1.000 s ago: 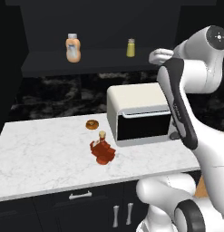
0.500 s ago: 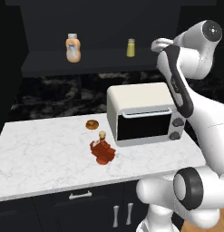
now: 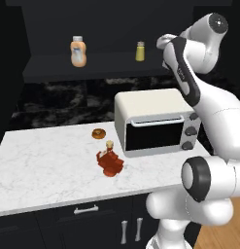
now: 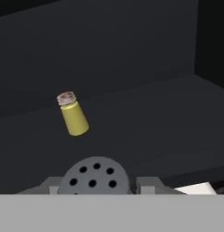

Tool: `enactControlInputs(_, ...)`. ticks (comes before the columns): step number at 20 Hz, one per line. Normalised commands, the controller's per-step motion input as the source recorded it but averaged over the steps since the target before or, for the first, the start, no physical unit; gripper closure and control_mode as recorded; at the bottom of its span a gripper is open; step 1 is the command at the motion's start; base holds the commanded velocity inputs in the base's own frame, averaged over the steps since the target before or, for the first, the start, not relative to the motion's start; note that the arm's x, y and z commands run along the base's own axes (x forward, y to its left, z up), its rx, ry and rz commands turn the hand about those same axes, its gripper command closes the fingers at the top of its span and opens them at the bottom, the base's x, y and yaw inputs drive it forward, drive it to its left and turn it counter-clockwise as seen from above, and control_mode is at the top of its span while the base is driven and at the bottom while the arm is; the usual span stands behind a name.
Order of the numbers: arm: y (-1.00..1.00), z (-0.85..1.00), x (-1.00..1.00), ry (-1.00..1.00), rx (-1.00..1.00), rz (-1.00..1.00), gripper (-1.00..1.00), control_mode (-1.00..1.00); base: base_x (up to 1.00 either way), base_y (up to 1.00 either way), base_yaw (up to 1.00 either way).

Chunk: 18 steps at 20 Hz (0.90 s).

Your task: Put the shaker and condiment bottle from the counter next to their counterparts in the cabinet.

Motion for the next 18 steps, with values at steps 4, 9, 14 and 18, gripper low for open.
enactControlInputs(4,0.0,-0.26,0.28,0.0,-0.29,0.05,1.0,-1.0,0.0,0.0,0.0)
enactControlInputs(9,0.0,0.0,0.05,0.0,-0.05,0.0,1.0,-1.0,0.0,0.0,0.0)
enactControlInputs(14,0.0,-0.03,0.38,0.0,0.01,0.13,1.0,-1.0,0.0,0.0,0.0)
enactControlInputs(18,0.0,0.0,0.46,-0.04,0.0,0.14,1.0,-1.0,0.0,0.0,0.0)
